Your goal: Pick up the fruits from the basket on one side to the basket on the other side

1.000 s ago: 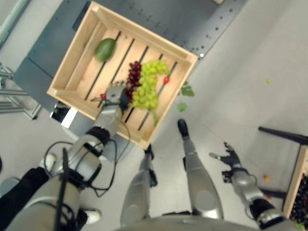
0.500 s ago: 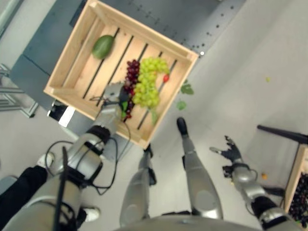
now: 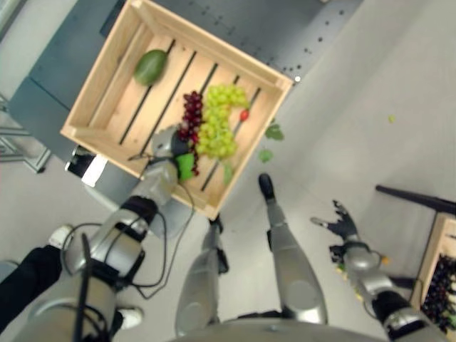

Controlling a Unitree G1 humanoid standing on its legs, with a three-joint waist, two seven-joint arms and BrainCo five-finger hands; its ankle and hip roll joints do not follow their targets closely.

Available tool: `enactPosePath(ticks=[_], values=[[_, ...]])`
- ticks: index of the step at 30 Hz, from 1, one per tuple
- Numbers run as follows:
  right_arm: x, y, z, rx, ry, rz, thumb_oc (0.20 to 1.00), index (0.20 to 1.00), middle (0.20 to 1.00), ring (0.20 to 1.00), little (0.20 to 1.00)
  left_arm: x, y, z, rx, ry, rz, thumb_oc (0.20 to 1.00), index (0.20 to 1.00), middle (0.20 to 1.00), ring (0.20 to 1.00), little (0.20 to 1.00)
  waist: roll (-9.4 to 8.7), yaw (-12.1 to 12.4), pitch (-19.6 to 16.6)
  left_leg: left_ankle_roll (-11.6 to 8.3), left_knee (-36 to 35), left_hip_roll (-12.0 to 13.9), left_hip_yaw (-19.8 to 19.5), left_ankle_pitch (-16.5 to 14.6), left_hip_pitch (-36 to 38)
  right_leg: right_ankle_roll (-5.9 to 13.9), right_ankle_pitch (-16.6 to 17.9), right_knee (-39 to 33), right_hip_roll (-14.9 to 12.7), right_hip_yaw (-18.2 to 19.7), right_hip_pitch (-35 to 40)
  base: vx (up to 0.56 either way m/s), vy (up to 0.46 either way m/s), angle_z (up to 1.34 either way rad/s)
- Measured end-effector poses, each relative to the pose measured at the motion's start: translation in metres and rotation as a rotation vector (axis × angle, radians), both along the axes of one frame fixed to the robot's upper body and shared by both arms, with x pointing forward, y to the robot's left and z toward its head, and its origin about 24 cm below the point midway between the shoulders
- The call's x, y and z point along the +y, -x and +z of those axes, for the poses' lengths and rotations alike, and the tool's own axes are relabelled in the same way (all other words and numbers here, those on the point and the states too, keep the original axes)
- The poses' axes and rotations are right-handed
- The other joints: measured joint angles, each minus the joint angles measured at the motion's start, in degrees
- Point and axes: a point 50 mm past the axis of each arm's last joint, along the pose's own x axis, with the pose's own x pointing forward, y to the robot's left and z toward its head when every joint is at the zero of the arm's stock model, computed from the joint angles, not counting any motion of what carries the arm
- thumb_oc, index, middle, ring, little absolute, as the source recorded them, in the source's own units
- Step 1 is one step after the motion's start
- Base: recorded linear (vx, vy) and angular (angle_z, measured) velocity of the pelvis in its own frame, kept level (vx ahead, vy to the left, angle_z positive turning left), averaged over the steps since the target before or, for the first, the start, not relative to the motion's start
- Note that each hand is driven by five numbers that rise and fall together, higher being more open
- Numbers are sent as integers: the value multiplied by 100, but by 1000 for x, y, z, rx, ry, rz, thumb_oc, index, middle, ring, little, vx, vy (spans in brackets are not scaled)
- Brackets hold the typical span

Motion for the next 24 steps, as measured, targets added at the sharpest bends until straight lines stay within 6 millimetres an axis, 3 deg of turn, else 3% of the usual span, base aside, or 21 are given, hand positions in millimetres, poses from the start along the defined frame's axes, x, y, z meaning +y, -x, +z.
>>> enactPosePath(ticks=[8, 11, 14, 19, 24], values=[[0, 9, -7, 26, -13, -10, 1000, 1000, 1000, 1000, 1000, 2, 24, -11, -61, 390, -4, 200, 200, 200, 200, 200, -4, 20, 2, 1, 1, 3, -39, 1, 7, -4, 4, 1, -4, -39, 29, 0, 4, 2], [-2, 14, -9, 34, -36, -31, 1000, 1000, 1000, 1000, 1000, 6, 47, -15, -103, 612, -19, 200, 200, 200, 200, 200, -6, 39, 4, 1, 1, 5, -43, 1, 36, -4, 4, 0, -3, -51, 57, 0, 0, 0], [-3, 16, -11, 44, -44, -24, 1000, 1000, 1000, 1000, 1000, 7, 61, -22, -92, 724, -45, 200, 200, 200, 200, 200, -7, 108, 4, 1, 0, 3, -82, 1, 86, 4, -3, -1, -8, -75, 119, 3, 11, 2], [-6, 20, -14, 68, -59, -19, 1000, 1000, 1000, 1000, 1000, 3, 86, -12, -98, 904, -169, 200, 200, 200, 200, 200, -8, 191, 4, -2, 0, 1, -166, -1, 94, 24, -17, -2, -5, -83, 128, -1, 2, 1], [-5, 20, -14, 74, -70, 3, 1000, 1000, 1000, 1000, 1000, 4, 93, -8, -96, 1036, -198, 200, 200, 200, 200, 200, -7, 325, 4, -6, 1, 1, -202, 13, 112, 5, -2, -1, -11, -126, 171, 1, 8, 2]])
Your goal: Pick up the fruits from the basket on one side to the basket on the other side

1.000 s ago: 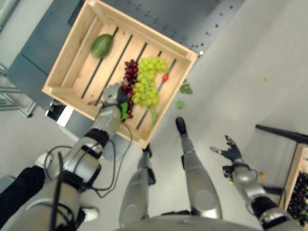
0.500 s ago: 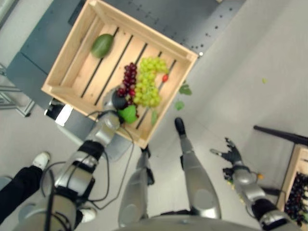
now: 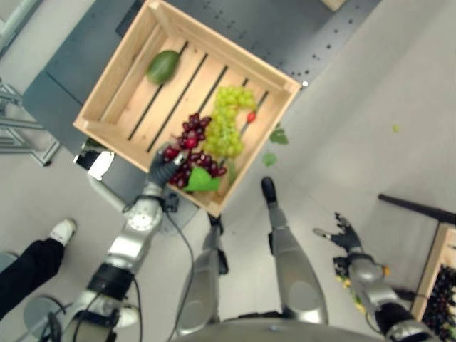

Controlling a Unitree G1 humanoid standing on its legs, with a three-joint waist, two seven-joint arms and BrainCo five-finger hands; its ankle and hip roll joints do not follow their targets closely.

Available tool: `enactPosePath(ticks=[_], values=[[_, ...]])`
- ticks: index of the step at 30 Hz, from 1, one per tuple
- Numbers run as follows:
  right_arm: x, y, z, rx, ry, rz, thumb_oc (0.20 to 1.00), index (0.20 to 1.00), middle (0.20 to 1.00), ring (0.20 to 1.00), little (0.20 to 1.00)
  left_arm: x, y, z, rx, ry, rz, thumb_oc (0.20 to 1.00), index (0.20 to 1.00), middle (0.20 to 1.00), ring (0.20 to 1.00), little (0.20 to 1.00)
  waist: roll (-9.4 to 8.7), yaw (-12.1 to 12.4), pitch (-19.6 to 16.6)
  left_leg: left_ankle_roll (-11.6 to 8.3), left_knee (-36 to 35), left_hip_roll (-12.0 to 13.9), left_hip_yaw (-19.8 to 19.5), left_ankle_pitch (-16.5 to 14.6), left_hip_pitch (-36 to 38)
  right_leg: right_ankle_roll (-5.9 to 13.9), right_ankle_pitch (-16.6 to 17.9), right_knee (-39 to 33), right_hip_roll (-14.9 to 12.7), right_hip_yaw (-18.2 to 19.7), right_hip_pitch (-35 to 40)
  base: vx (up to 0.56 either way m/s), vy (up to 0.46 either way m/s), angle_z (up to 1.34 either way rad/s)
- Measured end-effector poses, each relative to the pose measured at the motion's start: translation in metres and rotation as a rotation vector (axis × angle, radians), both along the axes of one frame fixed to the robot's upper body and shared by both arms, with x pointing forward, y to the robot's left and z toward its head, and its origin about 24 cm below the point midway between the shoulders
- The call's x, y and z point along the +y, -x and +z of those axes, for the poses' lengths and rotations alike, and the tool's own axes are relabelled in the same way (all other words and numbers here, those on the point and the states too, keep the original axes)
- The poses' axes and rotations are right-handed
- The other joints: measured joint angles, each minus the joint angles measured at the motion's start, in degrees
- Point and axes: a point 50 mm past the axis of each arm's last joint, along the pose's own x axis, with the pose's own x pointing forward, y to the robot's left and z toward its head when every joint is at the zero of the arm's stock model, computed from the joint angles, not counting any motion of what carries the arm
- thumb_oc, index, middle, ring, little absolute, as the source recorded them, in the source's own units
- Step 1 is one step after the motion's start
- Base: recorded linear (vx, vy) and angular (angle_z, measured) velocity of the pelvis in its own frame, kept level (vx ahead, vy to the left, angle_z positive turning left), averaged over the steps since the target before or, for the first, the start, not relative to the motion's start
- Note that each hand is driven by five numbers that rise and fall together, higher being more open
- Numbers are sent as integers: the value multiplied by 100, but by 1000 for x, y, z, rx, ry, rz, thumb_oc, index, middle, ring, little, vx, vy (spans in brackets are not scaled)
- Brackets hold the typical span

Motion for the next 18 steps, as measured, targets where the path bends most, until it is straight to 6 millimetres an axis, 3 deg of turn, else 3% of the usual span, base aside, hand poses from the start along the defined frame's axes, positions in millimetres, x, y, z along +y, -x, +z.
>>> enactPosePath(ticks=[12, 18], values=[[5, -2, 1, 16, -4, 68, 1000, 1000, 1000, 1000, 1000, 0, 16, 20, -62, 111, -91, 200, 200, 200, 200, 200, -1, 173, -5, -1, -3, -10, -196, -2, 423, 27, -50, -4, -27, -175, 506, 8, 29, 7], [7, -17, 28, -78, 23, 176, 1000, 1000, 1000, 1000, 1000, 3, 26, 20, -63, 107, -131, 200, 200, 200, 200, 200, -1, 187, -30, -7, -5, -8, -261, -8, 603, 28, -68, -4, -30, -227, 712, 7, 45, 4]])
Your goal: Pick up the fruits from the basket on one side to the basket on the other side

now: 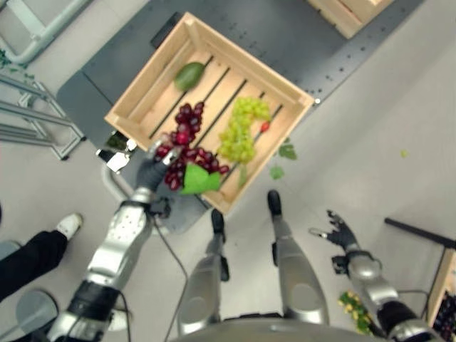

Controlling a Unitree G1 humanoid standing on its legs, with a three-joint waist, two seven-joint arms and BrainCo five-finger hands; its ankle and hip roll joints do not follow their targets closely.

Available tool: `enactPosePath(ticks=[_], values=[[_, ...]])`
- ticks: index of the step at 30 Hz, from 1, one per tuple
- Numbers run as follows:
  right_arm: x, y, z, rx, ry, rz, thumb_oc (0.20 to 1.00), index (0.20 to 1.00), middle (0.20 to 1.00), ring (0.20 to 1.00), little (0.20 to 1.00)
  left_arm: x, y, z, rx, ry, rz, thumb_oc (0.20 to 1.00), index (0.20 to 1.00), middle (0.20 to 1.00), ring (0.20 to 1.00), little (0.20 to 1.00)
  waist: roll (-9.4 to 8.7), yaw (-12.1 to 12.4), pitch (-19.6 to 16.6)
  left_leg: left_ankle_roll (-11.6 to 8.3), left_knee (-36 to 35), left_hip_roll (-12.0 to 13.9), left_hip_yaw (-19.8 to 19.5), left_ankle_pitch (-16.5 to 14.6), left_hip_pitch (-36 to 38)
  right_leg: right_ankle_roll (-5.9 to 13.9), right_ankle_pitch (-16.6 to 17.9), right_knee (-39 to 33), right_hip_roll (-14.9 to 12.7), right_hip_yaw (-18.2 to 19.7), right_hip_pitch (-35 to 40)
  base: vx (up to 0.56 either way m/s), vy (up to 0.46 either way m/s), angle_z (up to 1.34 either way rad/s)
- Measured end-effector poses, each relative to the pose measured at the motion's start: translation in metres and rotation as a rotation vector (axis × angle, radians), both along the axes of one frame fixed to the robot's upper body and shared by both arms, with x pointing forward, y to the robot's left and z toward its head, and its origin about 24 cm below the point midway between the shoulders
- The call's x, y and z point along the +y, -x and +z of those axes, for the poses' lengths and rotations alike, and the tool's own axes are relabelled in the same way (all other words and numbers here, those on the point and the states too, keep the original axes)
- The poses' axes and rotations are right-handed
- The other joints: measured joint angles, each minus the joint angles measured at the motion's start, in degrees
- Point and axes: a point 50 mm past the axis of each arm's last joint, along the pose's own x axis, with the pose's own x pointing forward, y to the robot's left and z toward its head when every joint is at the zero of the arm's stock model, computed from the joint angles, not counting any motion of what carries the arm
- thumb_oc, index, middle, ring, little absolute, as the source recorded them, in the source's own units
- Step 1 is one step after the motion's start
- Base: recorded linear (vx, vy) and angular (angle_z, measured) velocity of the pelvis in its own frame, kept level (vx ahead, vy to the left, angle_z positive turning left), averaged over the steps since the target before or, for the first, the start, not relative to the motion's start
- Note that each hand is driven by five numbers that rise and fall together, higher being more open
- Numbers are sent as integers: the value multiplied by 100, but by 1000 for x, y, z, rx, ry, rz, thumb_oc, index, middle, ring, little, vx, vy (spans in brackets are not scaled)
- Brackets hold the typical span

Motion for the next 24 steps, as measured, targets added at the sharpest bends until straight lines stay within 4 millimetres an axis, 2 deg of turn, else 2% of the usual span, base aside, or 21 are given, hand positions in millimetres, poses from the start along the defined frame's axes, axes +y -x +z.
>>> enactPosePath(ticks=[4, 6, 8, 9, 13, 18, 24], values=[[7, -12, 25, -90, 40, 110, 1000, 1000, 1000, 1000, 1000, -2, 1, 0, -3, 9, -18, 200, 200, 200, 200, 200, -3, 7, -158, 1, 1, 0, -43, 0, 82, -3, -2, 0, -6, -47, 105, 10, 45, 6], [12, -15, 35, -118, 75, 176, 1000, 1000, 1000, 1000, 1000, -2, 1, 0, 0, 16, -25, 200, 200, 200, 200, 200, -2, 13, -410, 0, 0, 2, -80, -1, 82, -16, -19, 0, -7, -84, 126, 31, 78, 8], [15, -18, 52, -173, 96, 226, 1000, 1000, 1000, 1000, 1000, -2, 0, 1, -1, 25, -30, 200, 200, 200, 200, 200, -1, 4, -433, 0, 0, -6, -101, -2, 161, -29, -11, 1, -15, -97, 215, 30, 70, 7], [19, -22, 69, -239, 112, 268, 1000, 1000, 1000, 1000, 1000, -3, 1, 0, 2, 26, -34, 200, 200, 200, 200, 200, -11, -10, -505, 2, 0, -11, -139, -6, 223, -21, -30, -1, -22, -106, 282, 20, 44, 7], [30, -28, 99, -353, 118, 337, 1000, 1000, 1000, 1000, 1000, -5, 1, -1, 7, 29, -52, 200, 200, 200, 200, 200, -79, 0, -810, 0, -3, -13, -155, -23, 346, 6, -75, -1, -22, -114, 414, 19, 54, 3], [35, -27, 101, -347, 109, 379, 1000, 1000, 1000, 1000, 1000, -7, 3, -5, 21, 41, -61, 200, 200, 200, 200, 200, -184, 62, -1155, 24, -26, -6, -162, -81, 408, -1, -105, -2, -18, -115, 480, 31, 47, 1], [41, -31, 102, -337, 93, 404, 1000, 1000, 1000, 1000, 1000, -18, 3, -10, 46, 62, -97, 200, 200, 200, 200, 200, -240, 141, -1335, 27, -29, -4, -166, -104, 535, 3, -129, -2, -16, -118, 612, 17, 12, 0]])
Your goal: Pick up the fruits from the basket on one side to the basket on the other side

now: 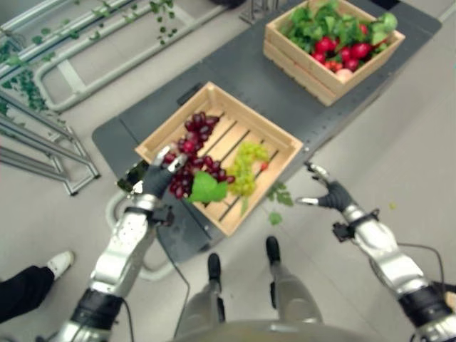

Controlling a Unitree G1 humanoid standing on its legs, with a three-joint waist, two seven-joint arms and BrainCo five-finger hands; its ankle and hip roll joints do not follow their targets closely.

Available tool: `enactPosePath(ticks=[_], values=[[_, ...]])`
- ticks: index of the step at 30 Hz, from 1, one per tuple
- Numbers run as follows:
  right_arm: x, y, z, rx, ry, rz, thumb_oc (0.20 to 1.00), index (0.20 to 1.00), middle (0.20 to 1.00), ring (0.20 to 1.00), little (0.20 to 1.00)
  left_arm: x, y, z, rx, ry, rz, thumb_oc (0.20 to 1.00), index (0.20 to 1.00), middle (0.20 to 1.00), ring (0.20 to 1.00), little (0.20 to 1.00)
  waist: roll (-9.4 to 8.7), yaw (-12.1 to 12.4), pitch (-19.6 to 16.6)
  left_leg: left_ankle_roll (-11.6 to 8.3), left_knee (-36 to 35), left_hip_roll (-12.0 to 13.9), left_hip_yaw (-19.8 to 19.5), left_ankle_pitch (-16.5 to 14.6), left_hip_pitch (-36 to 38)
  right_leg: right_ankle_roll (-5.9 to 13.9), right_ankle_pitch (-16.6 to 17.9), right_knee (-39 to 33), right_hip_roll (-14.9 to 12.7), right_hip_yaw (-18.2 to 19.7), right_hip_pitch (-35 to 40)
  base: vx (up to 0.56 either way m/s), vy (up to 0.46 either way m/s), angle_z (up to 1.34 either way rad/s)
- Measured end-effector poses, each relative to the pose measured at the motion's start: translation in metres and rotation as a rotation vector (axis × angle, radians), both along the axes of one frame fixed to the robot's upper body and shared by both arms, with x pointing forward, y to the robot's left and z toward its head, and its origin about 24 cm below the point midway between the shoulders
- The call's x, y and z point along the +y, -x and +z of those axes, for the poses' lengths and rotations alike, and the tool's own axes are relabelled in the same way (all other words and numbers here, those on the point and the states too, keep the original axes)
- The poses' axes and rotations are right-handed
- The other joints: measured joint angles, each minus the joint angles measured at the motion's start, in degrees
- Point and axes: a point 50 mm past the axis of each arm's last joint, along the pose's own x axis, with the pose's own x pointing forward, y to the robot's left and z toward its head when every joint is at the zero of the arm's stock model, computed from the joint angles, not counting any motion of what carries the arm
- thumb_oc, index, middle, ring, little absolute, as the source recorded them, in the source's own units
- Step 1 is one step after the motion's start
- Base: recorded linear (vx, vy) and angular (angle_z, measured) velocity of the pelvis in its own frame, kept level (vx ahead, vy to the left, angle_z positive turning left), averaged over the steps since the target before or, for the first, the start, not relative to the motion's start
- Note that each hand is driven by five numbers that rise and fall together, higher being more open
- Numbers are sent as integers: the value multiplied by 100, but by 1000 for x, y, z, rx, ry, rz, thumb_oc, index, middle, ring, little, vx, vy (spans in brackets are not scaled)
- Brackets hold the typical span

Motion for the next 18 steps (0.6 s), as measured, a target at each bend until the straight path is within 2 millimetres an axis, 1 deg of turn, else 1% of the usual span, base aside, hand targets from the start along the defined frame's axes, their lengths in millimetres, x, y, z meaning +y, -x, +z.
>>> enactPosePath(ticks=[3, 4, 6, 10, 16, 18], values=[[15, -8, 4, -6, -14, 51, 1000, 1000, 1000, 1000, 1000, -8, 0, -3, 10, -31, -32, 200, 200, 200, 200, 200, -88, -2, -78, 10, 0, 2, -2, -16, 127, 7, -19, 0, 4, 2, 127, 12, 8, 0], [17, -9, 4, -6, -19, 55, 1000, 1000, 1000, 1000, 1000, -10, 0, -3, 12, -30, -43, 200, 200, 200, 200, 200, -103, 10, -101, 10, 1, 2, -3, -22, 154, 10, -25, 0, 2, 2, 153, 0, 0, 0], [29, -11, 2, 9, -50, 89, 1000, 1000, 1000, 1000, 1000, -15, 0, -6, 24, -23, -60, 200, 200, 200, 200, 200, -154, 29, -192, 8, 1, -1, -16, -27, 197, 13, -38, 0, -1, 1, 205, 7, 5, 2], [56, -14, -13, 103, -208, 140, 1000, 1000, 1000, 1000, 1000, -30, 2, -12, 48, -7, -118, 200, 200, 200, 200, 200, -236, 104, -356, -1, 1, -12, -27, -38, 292, 22, -64, 0, -15, -2, 311, 0, 0, 0], [67, -16, -25, 156, -249, 143, 1000, 1000, 1000, 1000, 1000, -37, 1, -13, 50, 5, -145, 200, 200, 200, 200, 200, -266, 158, -518, 6, 2, -25, -80, -40, 367, 39, -87, 0, -29, -29, 413, -1, 6, 5], [76, -16, -29, 173, -269, 159, 1000, 1000, 1000, 1000, 1000, -41, 1, -14, 55, 5, -158, 200, 200, 200, 200, 200, -290, 159, -582, 9, 2, -31, -87, -37, 371, 39, -87, 0, -35, -32, 420, 0, 0, 0]])
